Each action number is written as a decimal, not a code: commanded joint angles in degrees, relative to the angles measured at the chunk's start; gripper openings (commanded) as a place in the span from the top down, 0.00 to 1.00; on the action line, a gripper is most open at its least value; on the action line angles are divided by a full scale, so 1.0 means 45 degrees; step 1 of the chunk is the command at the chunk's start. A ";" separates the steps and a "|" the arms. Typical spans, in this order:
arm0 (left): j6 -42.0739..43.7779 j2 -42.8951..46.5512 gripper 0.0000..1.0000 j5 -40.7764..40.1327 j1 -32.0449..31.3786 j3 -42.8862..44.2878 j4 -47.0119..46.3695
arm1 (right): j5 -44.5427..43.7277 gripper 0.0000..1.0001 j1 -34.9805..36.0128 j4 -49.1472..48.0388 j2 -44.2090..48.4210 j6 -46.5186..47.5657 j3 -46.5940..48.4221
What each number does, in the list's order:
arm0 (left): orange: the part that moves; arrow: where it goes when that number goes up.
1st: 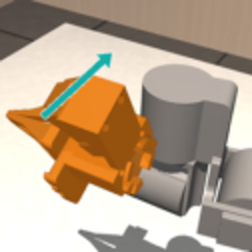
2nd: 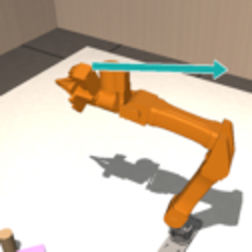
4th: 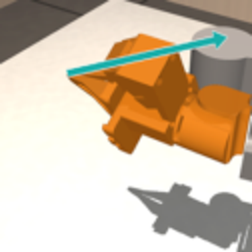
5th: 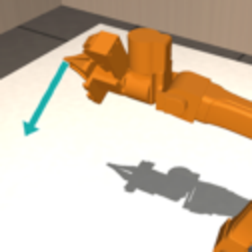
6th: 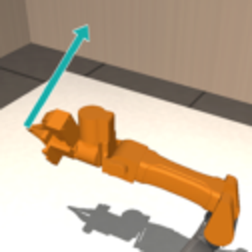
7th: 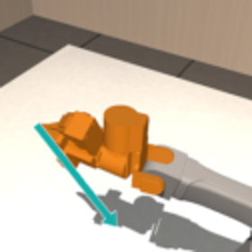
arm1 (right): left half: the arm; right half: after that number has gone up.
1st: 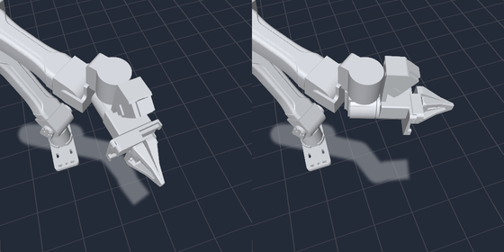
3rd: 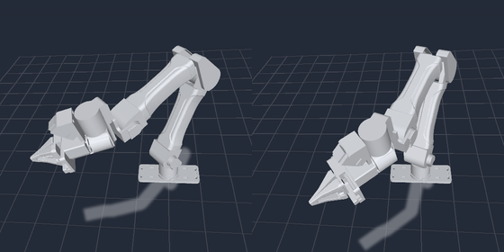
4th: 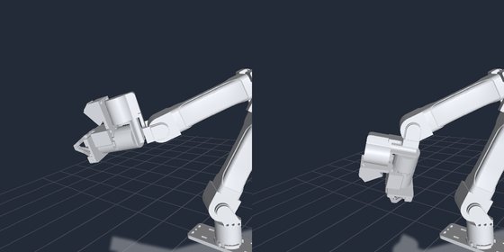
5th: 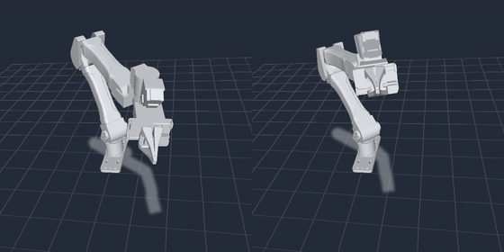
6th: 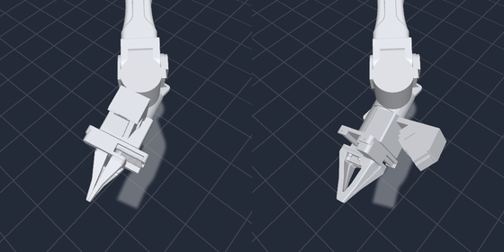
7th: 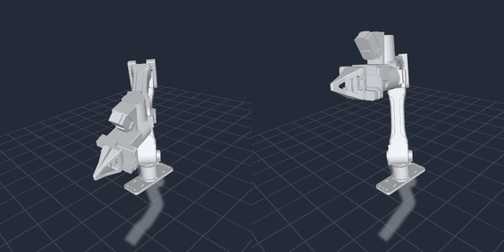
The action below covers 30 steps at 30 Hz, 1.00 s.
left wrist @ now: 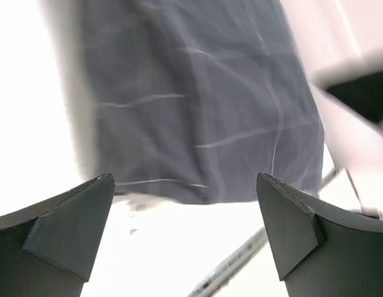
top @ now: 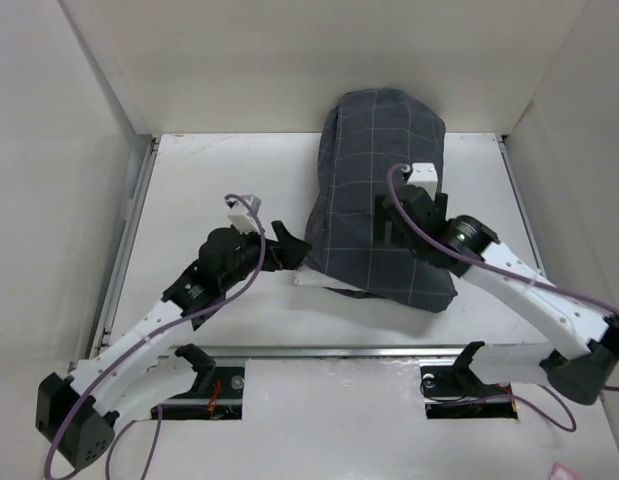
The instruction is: Put the pillow into the pillowcase
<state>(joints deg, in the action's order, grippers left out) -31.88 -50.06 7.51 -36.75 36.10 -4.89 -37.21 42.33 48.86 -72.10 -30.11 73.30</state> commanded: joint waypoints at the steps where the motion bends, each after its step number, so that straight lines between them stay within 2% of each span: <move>1: -0.0885 0.0791 0.00 -0.2721 0.0023 -0.0539 0.1962 | 0.1660 0.01 0.1392 0.0001 0.1737 0.1373 0.0276; 2: -0.1059 0.1064 0.00 -0.2916 0.0023 -0.0676 0.2119 | 0.2344 0.01 0.1666 -0.0250 0.2034 0.1610 0.0081; 3: -0.1254 0.1067 0.00 -0.2918 0.0023 -0.0852 0.2256 | 0.4111 0.01 0.2094 -0.0427 0.2327 0.1941 -0.0443; 4: -0.1816 0.1183 0.00 -0.3034 0.0023 -0.1318 0.2257 | 0.4921 0.02 0.2291 -0.0660 0.2774 0.2196 -0.0777; 6: -0.1939 0.1184 0.00 -0.2823 0.0023 -0.1886 0.1616 | 0.7064 0.04 0.2837 -0.1714 0.2935 0.2861 -0.1519; 9: -0.1960 0.0757 0.01 -0.2432 0.0023 -0.2786 0.0330 | 0.7839 0.04 0.3754 -0.3175 0.2430 0.3447 -0.2459; 13: -0.1667 -0.0045 0.09 -0.2313 0.0023 -0.3157 -0.0787 | 0.6769 0.04 0.5337 -0.4313 0.0147 0.3605 -0.2344; 15: -0.1666 -0.0551 0.11 -0.2313 0.0023 -0.3487 -0.1681 | 0.5330 0.04 0.5456 -0.4859 -0.1177 0.3295 -0.2090; 16: -0.1492 -0.0728 0.11 -0.2313 0.0023 -0.3626 -0.2036 | 0.5320 0.04 0.5457 -0.4862 -0.1534 0.2964 -0.2089; 18: -0.1219 -0.1293 0.11 -0.1828 0.0023 -0.3860 -0.3339 | 0.2443 0.04 0.5458 -0.4862 -0.2314 0.2087 -0.1933; 22: -0.0730 -0.2173 0.11 -0.1629 0.0023 -0.3998 -0.4790 | 0.0851 0.04 0.5458 -0.4707 -0.3350 0.1185 -0.1816; 25: -0.0186 -0.3053 0.12 -0.1512 0.0023 -0.3318 -0.5204 | -0.1158 0.02 0.5458 -0.4414 -0.3995 -0.0453 -0.1816; 26: -0.0182 -0.3345 0.12 -0.1512 0.0023 -0.3160 -0.5320 | -0.1860 0.02 0.5458 -0.4123 -0.4153 -0.1579 -0.1816; 27: -0.0046 -0.3483 0.12 -0.1512 0.0023 -0.3042 -0.5321 | -0.3182 0.02 0.5458 -0.4004 -0.4290 -0.2093 -0.1816; 30: 0.0092 -0.3737 0.15 -0.1319 0.0023 -0.2807 -0.5785 | -0.4734 0.01 0.5458 -0.3903 -0.4798 -0.3870 -0.1640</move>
<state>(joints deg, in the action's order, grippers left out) -34.00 -66.67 0.32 -36.64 20.40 -23.94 -43.59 67.16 31.16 -92.71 -36.42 63.40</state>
